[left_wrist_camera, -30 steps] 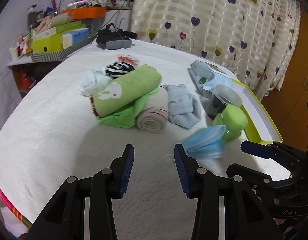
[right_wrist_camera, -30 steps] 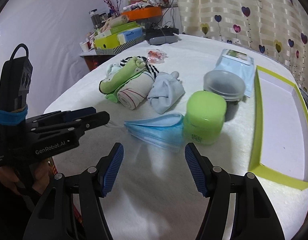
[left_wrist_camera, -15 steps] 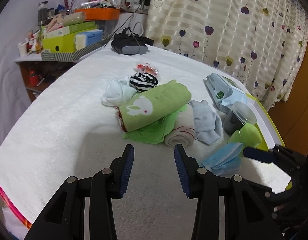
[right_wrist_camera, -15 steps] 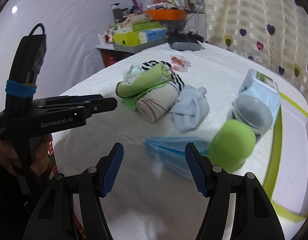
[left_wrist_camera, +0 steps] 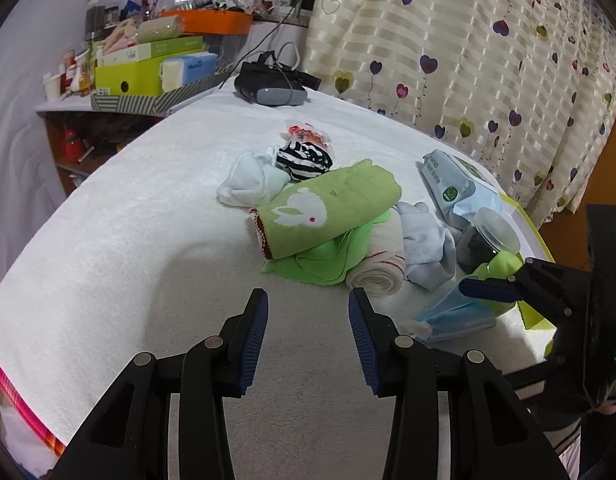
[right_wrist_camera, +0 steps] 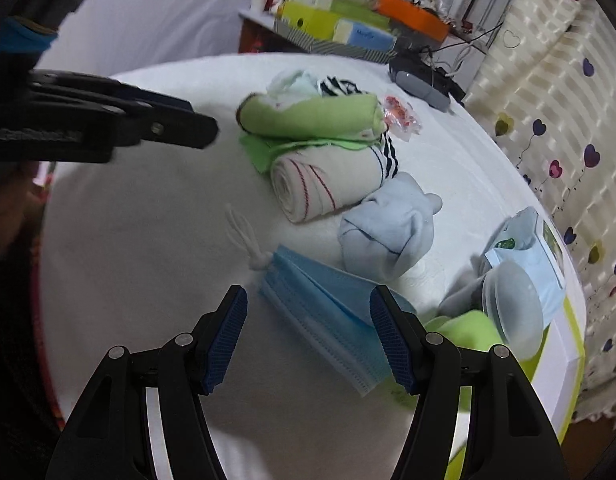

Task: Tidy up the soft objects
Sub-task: 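Grasp the blue face mask by its edge with the right gripper, then grasp the green rabbit-print towel roll with the left gripper while the right holds the mask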

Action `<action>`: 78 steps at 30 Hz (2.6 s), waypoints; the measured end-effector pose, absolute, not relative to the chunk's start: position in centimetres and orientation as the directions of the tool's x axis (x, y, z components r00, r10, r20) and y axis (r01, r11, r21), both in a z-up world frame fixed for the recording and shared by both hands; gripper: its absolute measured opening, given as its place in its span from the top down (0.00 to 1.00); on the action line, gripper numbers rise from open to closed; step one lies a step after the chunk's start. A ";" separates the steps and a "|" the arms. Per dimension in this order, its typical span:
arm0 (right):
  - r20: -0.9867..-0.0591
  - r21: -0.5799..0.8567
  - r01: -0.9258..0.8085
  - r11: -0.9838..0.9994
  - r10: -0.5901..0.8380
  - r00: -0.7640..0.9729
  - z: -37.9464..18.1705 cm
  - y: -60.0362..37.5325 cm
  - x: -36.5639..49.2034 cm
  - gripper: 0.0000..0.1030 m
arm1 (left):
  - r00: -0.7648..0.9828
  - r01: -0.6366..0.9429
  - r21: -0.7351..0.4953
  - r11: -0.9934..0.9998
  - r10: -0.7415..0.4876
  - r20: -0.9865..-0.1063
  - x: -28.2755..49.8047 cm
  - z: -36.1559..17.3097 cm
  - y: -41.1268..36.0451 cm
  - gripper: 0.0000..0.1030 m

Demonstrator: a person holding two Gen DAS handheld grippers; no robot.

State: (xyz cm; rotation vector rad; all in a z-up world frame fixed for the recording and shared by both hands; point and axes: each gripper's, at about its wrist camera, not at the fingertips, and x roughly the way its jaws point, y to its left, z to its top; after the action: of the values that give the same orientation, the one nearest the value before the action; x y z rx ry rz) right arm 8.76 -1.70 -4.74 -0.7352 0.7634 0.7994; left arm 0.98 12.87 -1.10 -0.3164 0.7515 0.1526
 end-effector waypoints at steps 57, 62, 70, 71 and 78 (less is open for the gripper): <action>-0.593 0.031 -0.741 0.670 0.609 0.526 2.0 -7.2 7.9 0.85 | 0.785 -0.140 -0.016 0.990 0.101 -0.611 4.5 -0.1 12.4 0.80; -0.570 0.052 -0.720 0.693 0.612 0.548 2.5 -8.2 7.5 0.85 | 0.819 -0.137 -0.118 0.983 0.046 -0.572 2.8 1.6 11.9 0.81; -0.548 0.053 -0.689 0.723 0.598 0.585 3.4 -10.0 6.5 0.85 | 0.841 -0.103 -0.169 0.980 -0.005 -0.541 1.8 3.3 10.6 0.84; -0.547 0.053 -0.686 0.726 0.595 0.589 3.4 -10.2 6.3 0.85 | 0.843 -0.098 -0.171 0.980 -0.010 -0.538 1.6 3.3 10.4 0.84; -0.536 0.054 -0.654 0.755 0.574 0.619 3.7 -11.7 6.1 0.85 | 0.850 -0.030 -0.174 0.984 -0.066 -0.523 1.2 4.6 8.0 0.84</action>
State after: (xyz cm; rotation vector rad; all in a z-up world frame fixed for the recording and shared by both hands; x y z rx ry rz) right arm 6.09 -11.70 3.72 -0.1518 0.5617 0.7091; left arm 1.23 7.97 4.58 -0.1785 0.5552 -0.0193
